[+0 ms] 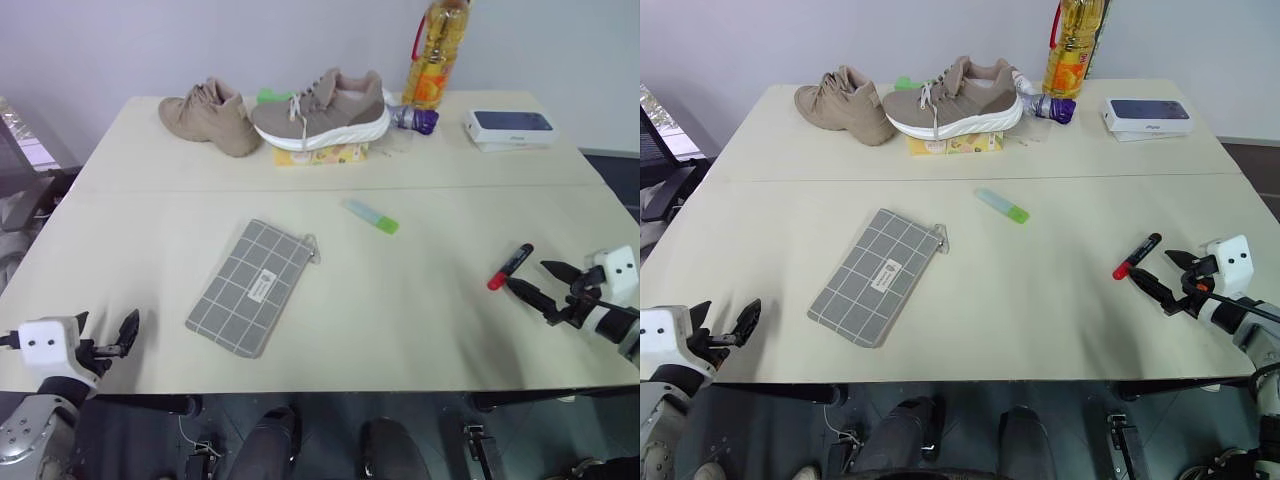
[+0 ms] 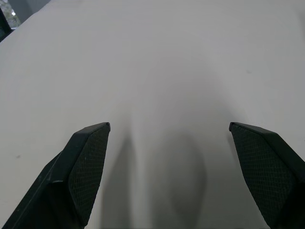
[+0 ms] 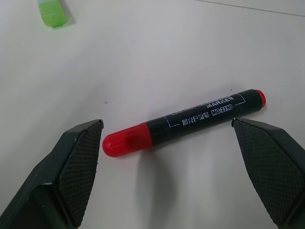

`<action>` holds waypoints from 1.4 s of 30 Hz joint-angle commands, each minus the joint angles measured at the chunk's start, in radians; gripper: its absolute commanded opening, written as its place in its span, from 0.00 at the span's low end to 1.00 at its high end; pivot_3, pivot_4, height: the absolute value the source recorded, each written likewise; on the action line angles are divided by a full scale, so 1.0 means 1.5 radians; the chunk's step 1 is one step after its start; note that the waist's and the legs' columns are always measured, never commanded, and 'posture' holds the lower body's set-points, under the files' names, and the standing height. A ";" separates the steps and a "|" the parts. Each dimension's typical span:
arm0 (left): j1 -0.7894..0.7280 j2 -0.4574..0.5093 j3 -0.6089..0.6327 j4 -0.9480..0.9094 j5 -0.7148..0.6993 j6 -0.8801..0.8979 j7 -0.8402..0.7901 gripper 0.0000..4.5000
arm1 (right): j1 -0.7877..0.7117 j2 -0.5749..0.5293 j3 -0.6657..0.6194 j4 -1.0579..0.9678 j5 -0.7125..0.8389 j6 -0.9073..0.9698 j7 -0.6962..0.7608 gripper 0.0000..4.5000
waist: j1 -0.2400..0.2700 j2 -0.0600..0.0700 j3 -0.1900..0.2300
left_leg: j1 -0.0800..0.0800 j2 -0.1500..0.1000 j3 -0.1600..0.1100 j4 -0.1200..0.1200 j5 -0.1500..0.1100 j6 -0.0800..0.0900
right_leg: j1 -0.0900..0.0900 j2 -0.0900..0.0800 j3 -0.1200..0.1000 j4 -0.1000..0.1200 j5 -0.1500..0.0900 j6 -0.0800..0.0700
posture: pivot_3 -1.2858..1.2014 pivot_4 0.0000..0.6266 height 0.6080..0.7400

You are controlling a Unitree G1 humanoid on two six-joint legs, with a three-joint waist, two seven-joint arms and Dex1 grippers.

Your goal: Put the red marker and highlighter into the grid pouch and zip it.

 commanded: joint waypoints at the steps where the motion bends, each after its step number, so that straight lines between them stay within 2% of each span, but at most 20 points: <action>1: -0.001 0.001 -0.006 -0.006 0.010 -0.018 -0.001 0.96 | -0.011 -0.005 -0.005 0.000 0.001 -0.018 0.002 1.00 | 0.000 0.000 0.000 | 0.000 0.000 0.000 0.000 0.000 0.000 | 0.000 0.000 0.000 0.000 0.000 0.000 | 0.52 0.24 0.99; 11: -0.012 -0.009 -0.004 0.026 0.020 -0.085 -0.016 0.96 | -0.040 -0.004 0.020 -0.038 0.024 -0.005 0.028 1.00 | -0.001 0.000 0.000 | 0.000 0.000 0.000 0.000 0.000 0.000 | 0.000 0.000 0.000 0.000 0.000 0.000 | 0.52 0.24 0.99; 17: -0.017 -0.020 -0.011 0.011 0.010 -0.135 -0.032 0.96 | -0.105 0.024 0.089 -0.123 0.047 0.027 0.028 1.00 | -0.001 0.000 0.000 | 0.000 0.000 0.000 0.000 0.000 0.000 | 0.000 0.000 0.000 0.000 0.000 0.000 | 0.52 0.24 0.99; 20: -0.015 -0.018 -0.027 0.004 0.013 -0.146 -0.049 0.96 | -0.140 0.062 0.144 -0.173 0.058 0.042 0.018 1.00 | 0.000 0.000 0.000 | 0.000 0.000 0.000 0.000 0.000 0.000 | 0.000 0.000 0.000 0.000 0.000 0.000 | 0.52 0.24 0.99; 23: -0.003 -0.005 -0.040 0.001 0.027 -0.156 -0.070 1.00 | -0.180 0.107 0.206 -0.204 0.050 0.066 -0.007 0.83 | -0.001 0.000 0.000 | -0.001 0.000 0.000 0.001 0.000 0.000 | 0.000 0.000 0.000 0.000 0.000 0.000 | 0.52 0.24 0.99; 27: 0.029 0.023 -0.048 -0.008 0.038 -0.171 -0.111 1.00 | -0.235 0.165 0.308 -0.207 -0.003 0.072 -0.047 0.33 | -0.002 0.000 0.000 | -0.001 0.000 0.000 0.001 0.000 0.000 | -0.001 0.000 0.000 0.000 0.000 0.000 | 0.52 0.24 0.99; 30: 0.066 0.049 -0.061 -0.026 0.069 -0.204 -0.146 1.00 | -0.282 0.227 0.385 -0.181 -0.047 0.072 -0.079 0.01 | -0.004 0.000 0.000 | -0.001 0.000 0.000 0.001 0.000 0.000 | -0.002 0.000 0.000 0.000 0.000 0.000 | 0.52 0.24 0.99; 37: 0.139 0.091 -0.134 -0.079 0.162 -0.276 -0.198 1.00 | -0.352 0.358 0.512 -0.070 -0.164 0.047 -0.152 0.01 | -0.003 0.000 0.000 | -0.001 0.000 0.000 0.000 0.000 0.000 | -0.003 0.000 0.000 -0.001 0.000 0.000 | 0.52 0.24 0.99; 42: 0.152 0.088 -0.182 -0.116 0.229 -0.305 -0.184 1.00 | -0.385 0.428 0.548 0.030 -0.226 0.077 -0.217 0.01 | -0.006 0.000 0.000 | -0.001 0.000 -0.001 0.000 0.000 0.000 | -0.005 0.001 0.000 0.000 0.000 0.000 | 0.52 0.24 0.99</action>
